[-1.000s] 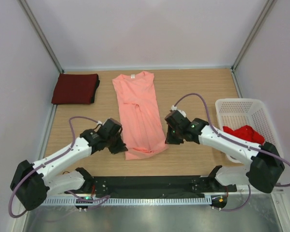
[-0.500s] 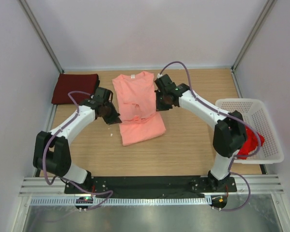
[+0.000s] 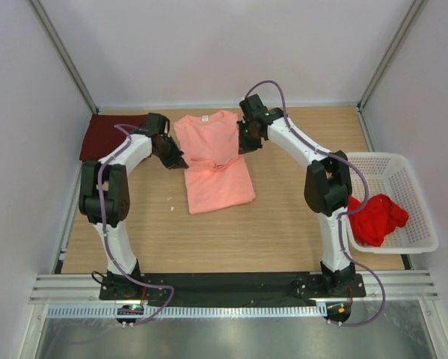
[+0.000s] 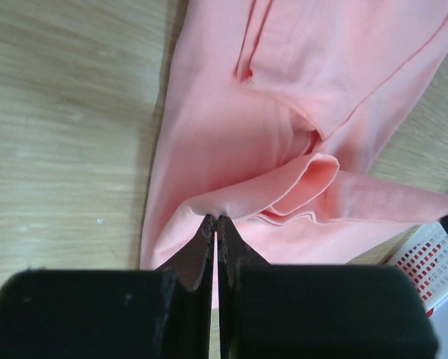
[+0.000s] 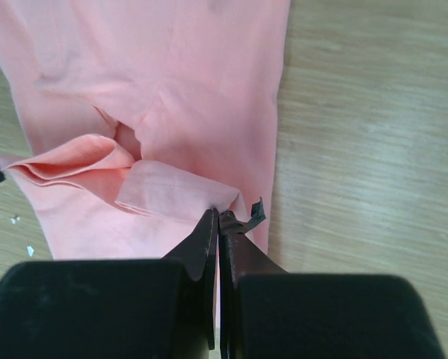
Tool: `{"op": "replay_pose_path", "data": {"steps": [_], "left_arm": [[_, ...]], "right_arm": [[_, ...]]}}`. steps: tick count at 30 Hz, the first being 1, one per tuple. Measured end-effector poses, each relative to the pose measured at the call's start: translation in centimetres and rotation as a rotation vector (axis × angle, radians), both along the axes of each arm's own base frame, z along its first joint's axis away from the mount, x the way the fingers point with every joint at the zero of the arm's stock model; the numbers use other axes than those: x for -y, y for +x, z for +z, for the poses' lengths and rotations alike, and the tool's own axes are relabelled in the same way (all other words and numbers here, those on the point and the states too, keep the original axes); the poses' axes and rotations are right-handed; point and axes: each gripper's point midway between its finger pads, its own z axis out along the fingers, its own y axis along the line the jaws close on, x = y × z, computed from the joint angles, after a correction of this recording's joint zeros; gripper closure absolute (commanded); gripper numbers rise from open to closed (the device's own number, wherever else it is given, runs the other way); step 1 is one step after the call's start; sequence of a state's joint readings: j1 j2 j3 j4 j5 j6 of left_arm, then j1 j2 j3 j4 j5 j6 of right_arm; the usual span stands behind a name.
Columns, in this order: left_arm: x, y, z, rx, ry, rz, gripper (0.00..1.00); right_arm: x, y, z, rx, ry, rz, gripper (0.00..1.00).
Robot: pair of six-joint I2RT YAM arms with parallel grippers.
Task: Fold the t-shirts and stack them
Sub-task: Fold the tshirt
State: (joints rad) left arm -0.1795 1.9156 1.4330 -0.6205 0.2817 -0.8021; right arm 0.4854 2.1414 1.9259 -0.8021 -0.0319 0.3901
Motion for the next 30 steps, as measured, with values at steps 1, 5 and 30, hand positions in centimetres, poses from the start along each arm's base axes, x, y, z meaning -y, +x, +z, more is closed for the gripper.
{"op": "replay_pose_path", "data": {"steps": [1,5,30], "left_arm": [[0.0,0.4,-0.4,-0.007,-0.003,0.001,1.0],[0.0,1.8,-0.9,-0.016,-0.003,0.006,1.0],[-3.5,6.1,-2.0,0.008,0.14,0.078,0.76]], "right_arm": [[0.0,0.5,0.2,0.002,0.012,0.0,0.99],[-0.2,1.9,0.2,0.004,0.051,0.002,0.99],[-0.9,6.9,-3.9,0.012,0.126,0.008,0.77]]}}
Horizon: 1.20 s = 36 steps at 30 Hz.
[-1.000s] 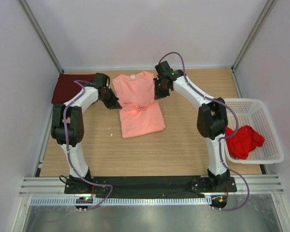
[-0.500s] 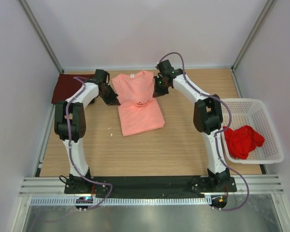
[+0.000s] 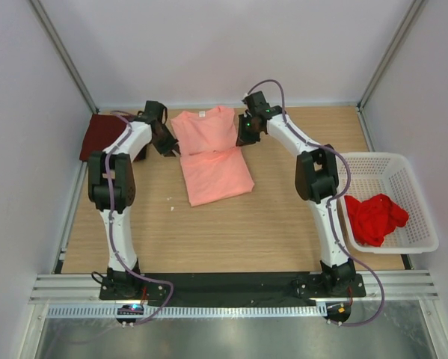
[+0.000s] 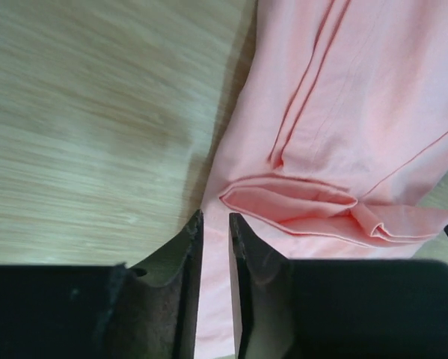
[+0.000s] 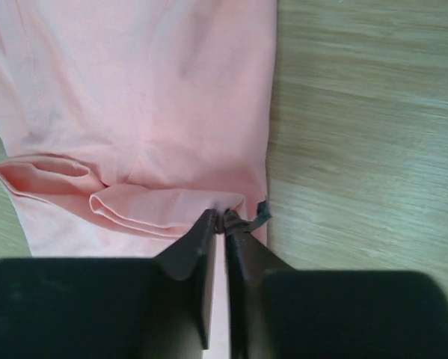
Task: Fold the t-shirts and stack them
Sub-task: Fold the tshirt
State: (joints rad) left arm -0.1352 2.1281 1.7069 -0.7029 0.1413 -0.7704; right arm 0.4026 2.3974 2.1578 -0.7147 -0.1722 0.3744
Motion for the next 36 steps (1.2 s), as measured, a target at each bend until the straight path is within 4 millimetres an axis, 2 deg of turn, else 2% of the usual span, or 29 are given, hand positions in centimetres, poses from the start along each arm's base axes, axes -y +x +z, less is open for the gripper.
{"op": "replay_pose_path", "data": {"steps": [2,5,9,12,15,18,21,22,25,27,30,36], "left_arm": [[-0.6,0.9,0.8,0.034,0.03,0.003,0.66],[-1.6,1.2,1.9,0.07,0.074,0.012,0.59],[-1.6,-0.2,4.0,0.117,0.09,-0.007,0.6],[-0.5,-2.0,4.8,0.139,0.066,-0.053,0.63],[1.3,-3.1,4.2,0.129,0.034,-0.105,0.65],[2.8,-4.3,2.8,0.091,0.0,-0.147,0.65],[3.8,-4.4,1.5,0.068,-0.041,-0.176,0.67],[4.1,-4.3,0.9,0.06,-0.055,-0.183,0.67],[4.2,-4.0,-0.7,0.024,-0.056,-0.182,0.66],[4.0,-3.6,-1.6,0.007,-0.042,-0.179,0.66],[3.6,-2.8,-2.0,0.002,-0.018,-0.176,0.65],[2.7,-1.2,-1.6,0.025,-0.002,-0.163,0.65]], "right_arm": [[0.4,0.5,0.1,0.003,0.01,-0.014,0.69],[1.0,0.9,0.4,0.011,0.017,-0.019,0.5],[2.2,-0.3,0.4,-0.014,0.005,-0.02,0.51],[2.9,-2.8,0.9,-0.056,-0.004,0.001,0.54],[3.2,-5.3,1.6,-0.081,0.005,0.027,0.59],[3.8,-7.9,1.2,-0.125,0.007,0.041,0.61],[4.6,-10.6,-0.4,-0.18,-0.002,0.047,0.61],[4.8,-11.5,-1.1,-0.204,-0.008,0.048,0.59],[5.3,-13.7,-3.3,-0.266,-0.007,0.059,0.52],[5.2,-14.9,-4.5,-0.298,0.011,0.074,0.52],[4.8,-15.5,-4.6,-0.296,0.05,0.09,0.52],[4.5,-16.3,-4.0,-0.254,0.097,0.104,0.5]]}}
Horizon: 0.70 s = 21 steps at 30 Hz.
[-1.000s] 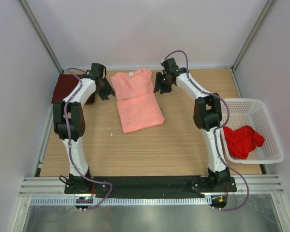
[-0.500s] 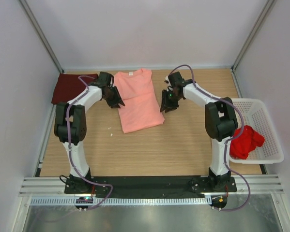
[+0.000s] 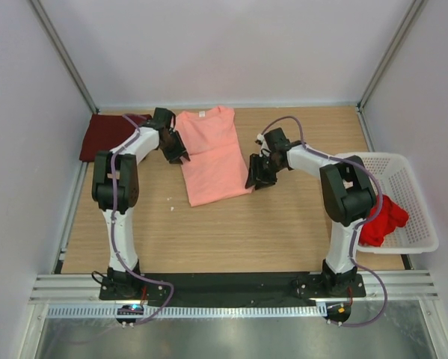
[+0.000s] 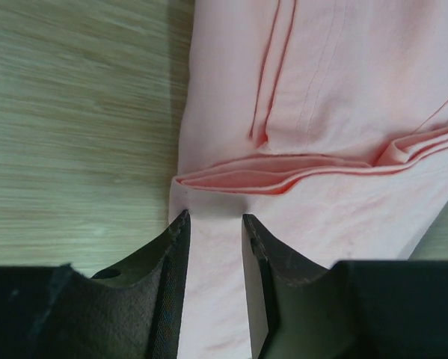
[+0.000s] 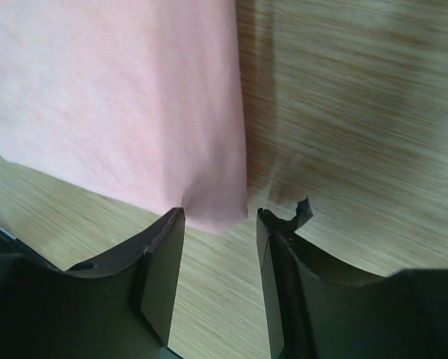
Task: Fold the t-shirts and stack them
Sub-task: Fold the tshirt
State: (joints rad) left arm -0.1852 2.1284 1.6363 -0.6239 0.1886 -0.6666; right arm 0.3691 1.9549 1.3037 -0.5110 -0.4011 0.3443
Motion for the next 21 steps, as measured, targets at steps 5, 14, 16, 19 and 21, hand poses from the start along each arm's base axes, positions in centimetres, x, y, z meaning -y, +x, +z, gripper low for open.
{"op": "replay_pose_path", "data": {"steps": [5,14,16,19,21], "left_arm": [[-0.6,0.9,-0.4,0.005,0.016,0.0,0.65],[-1.7,1.6,-1.0,-0.006,0.02,-0.008,0.59],[-1.5,1.9,-0.6,0.004,0.007,-0.017,0.59],[-1.3,2.4,0.3,0.027,-0.005,-0.03,0.58],[-1.4,2.2,0.8,0.031,-0.001,-0.029,0.58]], "right_arm": [[-0.6,0.6,1.5,0.061,0.045,0.001,0.5],[-0.4,1.2,1.5,0.084,0.037,-0.028,0.64],[-0.1,0.6,0.6,0.067,0.025,-0.038,0.7],[0.7,-0.7,-0.9,0.024,-0.004,-0.057,0.8],[0.8,-1.3,-1.3,0.007,-0.003,-0.073,0.83]]}}
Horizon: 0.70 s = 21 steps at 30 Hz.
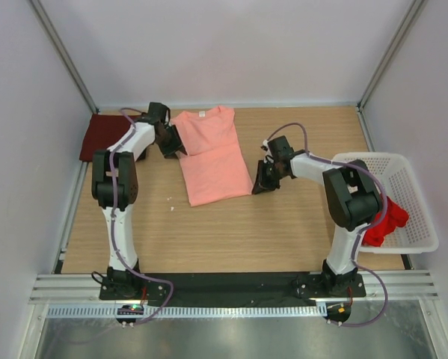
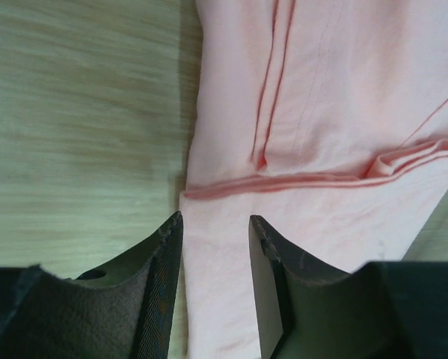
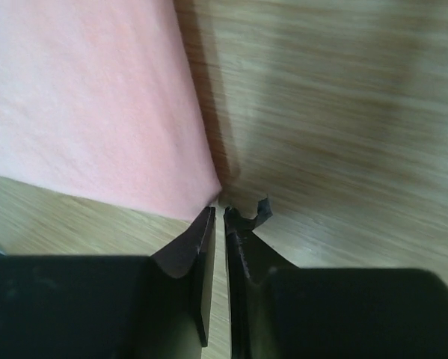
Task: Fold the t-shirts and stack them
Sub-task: Fold the tshirt
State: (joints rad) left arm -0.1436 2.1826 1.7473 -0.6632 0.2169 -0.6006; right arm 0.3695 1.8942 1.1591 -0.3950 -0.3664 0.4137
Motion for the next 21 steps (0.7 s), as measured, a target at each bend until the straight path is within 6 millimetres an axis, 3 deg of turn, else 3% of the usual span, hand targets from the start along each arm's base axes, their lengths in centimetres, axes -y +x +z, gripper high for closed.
{"op": "replay_pose_path", "data": {"steps": [5,8,11,13,16,21], "left_arm": [[-1.3,-2.2,2.1,0.011,0.047,0.029,0.57],[-2.2,-6.0,3.1,-0.001,0.064,0.055,0.54],[-2.2,-10.4,3.1,-0.016,0.044,0.066,0.52],[-1.9,-13.5,2.6,-0.038,0.017,0.067,0.51],[-0.9,-17.0,1.5,-0.06,-0.045,0.06,0.5],[0.3,-19.4,-0.1,-0.094,-0.104,0.057,0.49]], "right_arm": [[0.8,-1.6,-0.2,0.007,-0.002,-0.04,0.9],[1.2,-2.6,-0.2,0.012,0.005,-0.064,0.91],[1.7,-3.7,-0.1,0.009,0.002,-0.081,0.8],[1.9,-4.1,0.1,0.009,0.002,-0.091,0.68],[1.8,-3.9,1.2,0.035,0.019,-0.099,0.56],[0.9,-2.2,2.8,0.077,0.051,-0.102,0.51]]}}
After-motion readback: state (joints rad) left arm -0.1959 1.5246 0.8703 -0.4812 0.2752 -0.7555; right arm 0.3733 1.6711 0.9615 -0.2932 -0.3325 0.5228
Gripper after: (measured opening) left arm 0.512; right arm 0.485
